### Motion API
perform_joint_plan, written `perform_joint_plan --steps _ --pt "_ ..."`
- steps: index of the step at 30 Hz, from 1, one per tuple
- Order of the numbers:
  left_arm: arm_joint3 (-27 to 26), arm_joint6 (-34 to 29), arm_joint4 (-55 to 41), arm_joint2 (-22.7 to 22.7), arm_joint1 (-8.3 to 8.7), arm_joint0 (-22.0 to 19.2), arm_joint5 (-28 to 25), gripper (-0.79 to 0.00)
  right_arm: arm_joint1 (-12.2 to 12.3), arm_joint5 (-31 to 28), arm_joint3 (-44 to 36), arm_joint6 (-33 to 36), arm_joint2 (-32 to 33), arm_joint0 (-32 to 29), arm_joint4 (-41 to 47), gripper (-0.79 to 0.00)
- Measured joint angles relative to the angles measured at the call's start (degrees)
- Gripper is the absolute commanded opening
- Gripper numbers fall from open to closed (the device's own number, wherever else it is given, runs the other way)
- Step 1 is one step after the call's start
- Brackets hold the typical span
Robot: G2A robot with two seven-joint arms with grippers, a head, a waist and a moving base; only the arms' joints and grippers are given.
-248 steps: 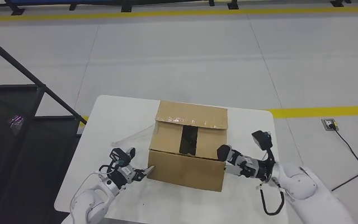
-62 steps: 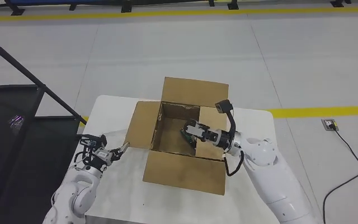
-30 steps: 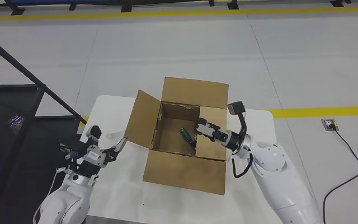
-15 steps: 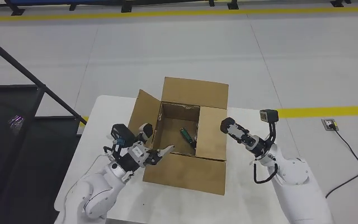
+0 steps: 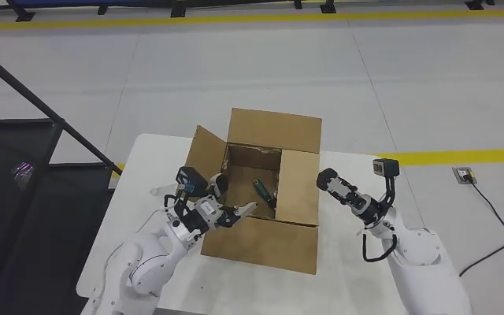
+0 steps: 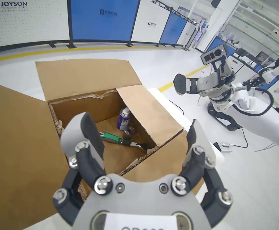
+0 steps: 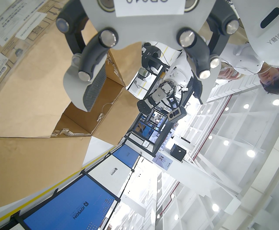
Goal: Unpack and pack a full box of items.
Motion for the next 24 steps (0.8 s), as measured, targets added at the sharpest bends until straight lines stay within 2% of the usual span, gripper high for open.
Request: perform_joint_plan --steps 3,5,9,13,19,24 --pt "1.93 -0.21 -3.18 0.57 -0.32 -1.09 3.05 0.0 -0.14 0.27 -0.81 -2.79 -0.47 -0.25 0.97 0.0" --pt "4.01 -2.01 -4.73 3.1 -0.88 -3.38 4.68 0.0 -0.12 0.1 -1.06 -3.96 -0.45 -0.05 1.37 0.0" --pt "9.18 -6.17 -11.69 8.42 -2.18 -9.37 6.31 0.0 0.17 -0.89 -3.44 -4.88 0.43 -1.48 0.67 0.0" --pt "16.55 -9.86 -16.32 14.3 -3.93 -16.21 8.65 0.0 0.62 -0.88 -6.91 -6.1 2.18 -4.66 -0.4 0.0" --pt "29.0 -13.36 -25.7 21.08 -6.84 -24.45 7.71 0.0 1.09 0.44 -10.32 -7.75 3.89 -8.19 -1.86 0.0" --pt "37.59 -15.33 -31.68 24.78 -8.98 -28.88 6.31 0.0 1.37 1.04 -11.73 -8.59 4.68 -9.76 -2.11 0.0"
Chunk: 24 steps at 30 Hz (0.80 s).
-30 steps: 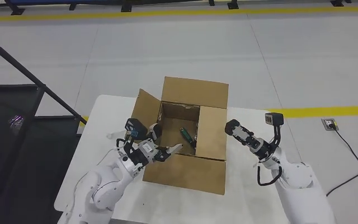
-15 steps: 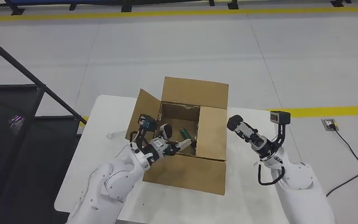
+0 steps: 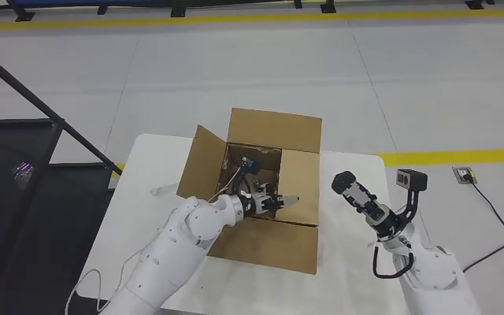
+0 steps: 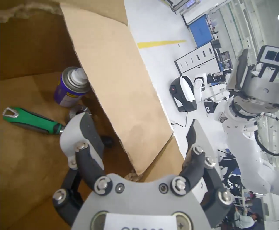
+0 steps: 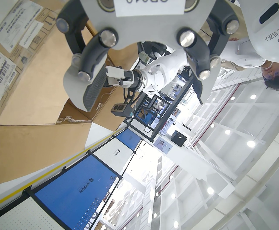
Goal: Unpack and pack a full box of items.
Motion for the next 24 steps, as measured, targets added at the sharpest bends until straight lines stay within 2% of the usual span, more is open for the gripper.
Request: perform_joint_plan --steps 5,11,18,24 --pt "6.69 -1.37 -4.53 2.42 -1.85 -2.98 -2.33 0.0 0.25 0.33 -0.75 -0.48 0.45 -0.92 -0.07 0.0" --pt "10.1 -1.85 -6.92 3.69 -3.22 -4.79 -5.09 0.0 0.46 0.34 -1.23 -1.14 0.4 -1.29 -0.17 0.0" --pt "8.39 -2.02 -8.24 2.86 -3.53 -4.72 -6.77 0.0 0.64 -0.5 -0.9 -2.07 0.4 -1.28 0.61 0.0" --pt "3.12 -3.26 -9.07 1.44 -3.26 -3.76 -7.03 0.0 0.79 -1.42 -0.44 -5.01 1.77 -2.06 1.73 0.0"
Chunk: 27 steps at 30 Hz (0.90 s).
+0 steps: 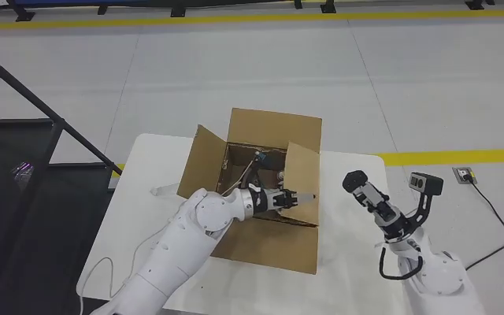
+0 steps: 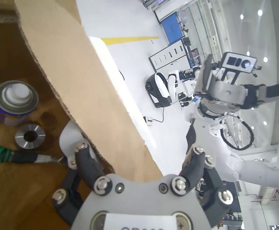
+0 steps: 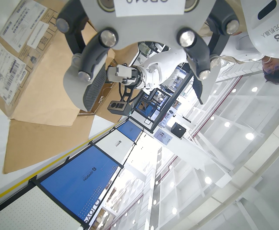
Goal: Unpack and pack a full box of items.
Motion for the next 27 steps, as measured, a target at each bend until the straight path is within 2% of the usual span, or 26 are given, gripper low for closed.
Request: perform_joint_plan --steps 6,11,16,20,27 --pt "-4.02 0.81 1.48 0.39 -0.35 0.19 1.06 0.0 0.07 -1.47 0.25 -5.28 2.85 -2.81 1.59 0.0" --pt "-3.62 2.47 1.53 3.12 -1.82 -0.96 0.82 0.0 -0.08 -3.06 0.26 -11.37 5.47 -6.11 2.86 0.0" --pt "-0.22 4.31 0.96 6.79 -4.07 -3.24 0.2 0.0 -0.28 -3.05 0.8 -17.23 7.95 -8.99 2.5 0.0" --pt "3.73 5.66 1.29 9.78 -6.15 -5.56 0.41 0.0 -0.35 0.5 0.47 -20.77 9.58 -10.9 0.79 0.0" --pt "10.16 6.17 0.35 13.84 -9.81 -8.48 1.26 0.0 -0.36 0.54 0.48 -20.83 9.64 -10.96 0.98 0.0"
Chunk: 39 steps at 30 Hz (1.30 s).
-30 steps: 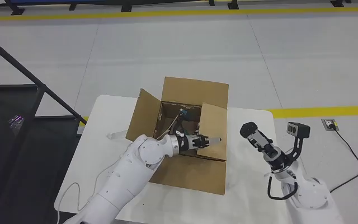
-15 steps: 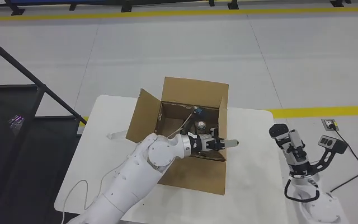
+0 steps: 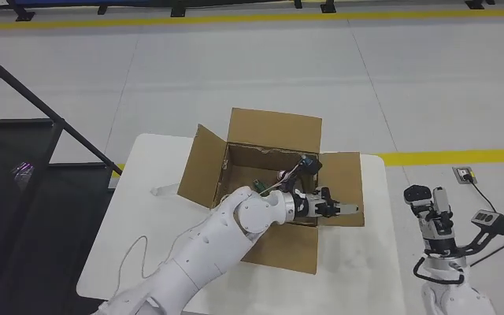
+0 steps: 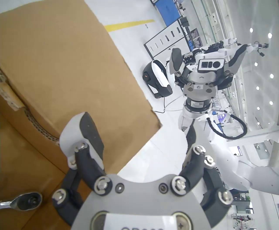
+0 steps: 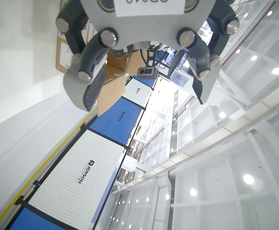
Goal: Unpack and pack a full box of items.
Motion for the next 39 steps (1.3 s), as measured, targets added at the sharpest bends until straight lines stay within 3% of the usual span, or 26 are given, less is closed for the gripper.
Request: perform_joint_plan --steps 11,16,20,27,34,39 --pt "7.18 -0.24 -1.06 1.59 -3.73 -2.56 -1.84 0.0 -0.16 1.23 -1.46 -3.18 0.61 0.1 -3.57 0.0" --pt "7.76 -0.15 -1.85 0.04 -4.07 -3.08 -3.9 0.0 -0.17 4.16 -3.61 -5.02 0.66 1.25 -10.76 0.0" --pt "5.03 1.19 1.21 -2.03 -3.1 -3.49 -4.87 0.0 -0.1 8.11 -7.01 -6.03 0.31 2.61 -18.85 0.0" --pt "-7.65 1.88 7.26 -11.41 1.56 1.57 -4.0 0.0 0.02 14.75 -11.77 -5.23 -1.87 6.55 -30.16 0.0" --pt "-28.74 -0.83 13.19 -27.88 7.5 14.69 0.35 0.0 0.2 18.43 -12.49 -0.33 -5.98 13.09 -36.82 0.0" --pt "-41.24 -2.05 15.73 -38.33 10.01 23.81 2.72 0.0 0.34 19.51 -12.19 6.71 -11.06 18.23 -42.24 0.0"
